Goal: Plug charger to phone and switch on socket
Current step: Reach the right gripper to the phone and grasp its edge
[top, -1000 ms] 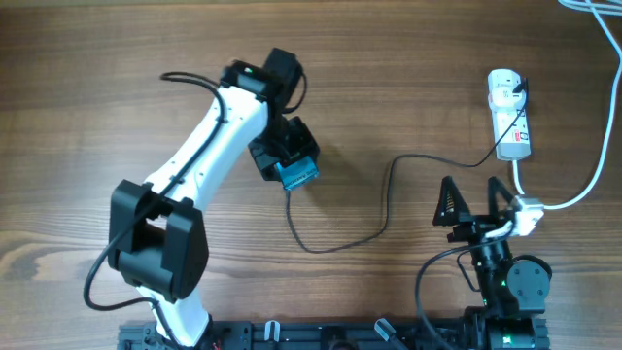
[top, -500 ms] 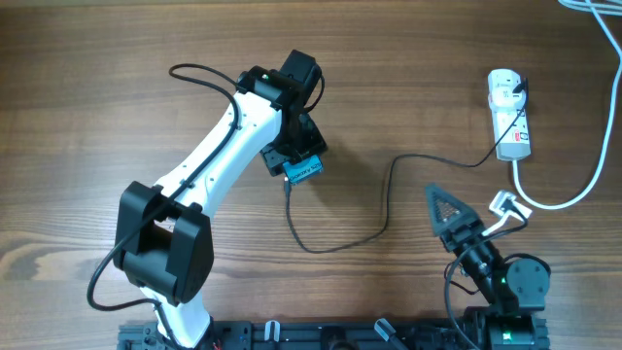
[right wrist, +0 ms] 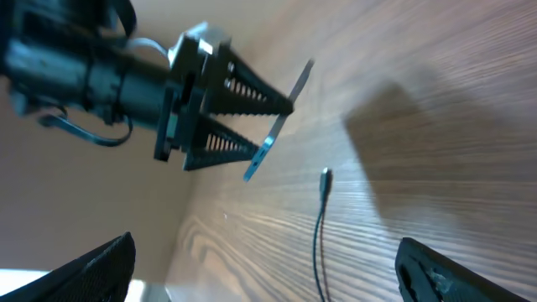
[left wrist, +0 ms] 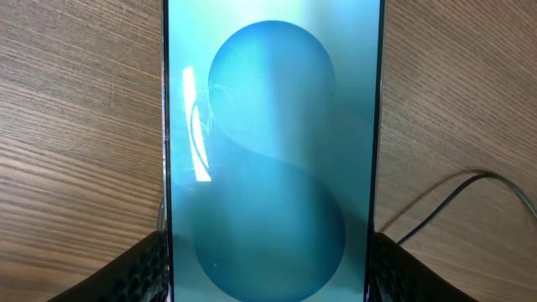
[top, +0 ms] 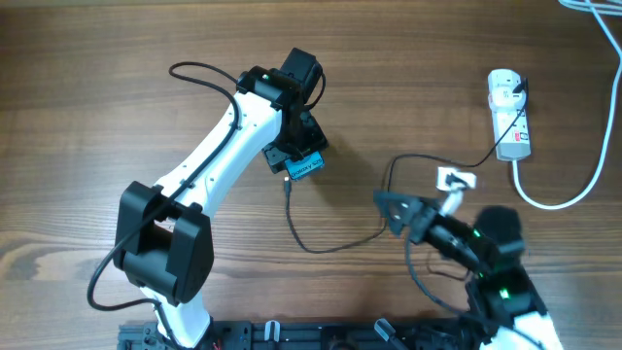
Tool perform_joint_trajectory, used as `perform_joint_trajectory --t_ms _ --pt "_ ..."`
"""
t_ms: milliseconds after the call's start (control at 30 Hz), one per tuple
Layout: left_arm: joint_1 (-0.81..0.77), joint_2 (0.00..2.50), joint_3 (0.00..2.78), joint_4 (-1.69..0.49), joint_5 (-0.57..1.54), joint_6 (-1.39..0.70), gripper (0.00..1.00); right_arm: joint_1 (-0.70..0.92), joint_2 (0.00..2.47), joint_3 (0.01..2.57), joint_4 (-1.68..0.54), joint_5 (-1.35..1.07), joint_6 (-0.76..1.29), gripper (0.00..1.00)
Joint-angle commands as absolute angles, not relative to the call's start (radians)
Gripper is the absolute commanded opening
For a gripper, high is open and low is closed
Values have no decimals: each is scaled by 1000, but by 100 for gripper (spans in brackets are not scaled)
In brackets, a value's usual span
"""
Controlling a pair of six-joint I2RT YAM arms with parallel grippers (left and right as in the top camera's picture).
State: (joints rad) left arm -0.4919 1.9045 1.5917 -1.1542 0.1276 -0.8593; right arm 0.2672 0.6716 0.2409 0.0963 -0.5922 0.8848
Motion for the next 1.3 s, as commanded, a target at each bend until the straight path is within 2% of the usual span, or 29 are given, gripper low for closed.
perform_joint_trajectory --t_ms 0,100,367,467,700,967,1267 --pt "-494 1878 1610 -1151 118 -873 4 387 888 324 170 -489 845 99" --pt "-493 1877 1610 -1152 118 -874 4 456 1032 367 247 -445 871 94" --pt "-493 1878 1610 -1159 118 -926 4 553 1314 464 405 -376 949 87" --pt "-494 1877 1610 -1158 118 -935 4 563 1361 481 429 -373 973 85" --pt "-494 1878 1610 -1158 118 -955 4 593 1465 541 467 -358 1025 73" --pt "-494 1877 1610 -1158 118 -956 4 619 1567 615 464 -319 1078 68" --pt "-495 1877 1610 -1150 102 -1009 4 619 1574 623 471 -265 1180 52"
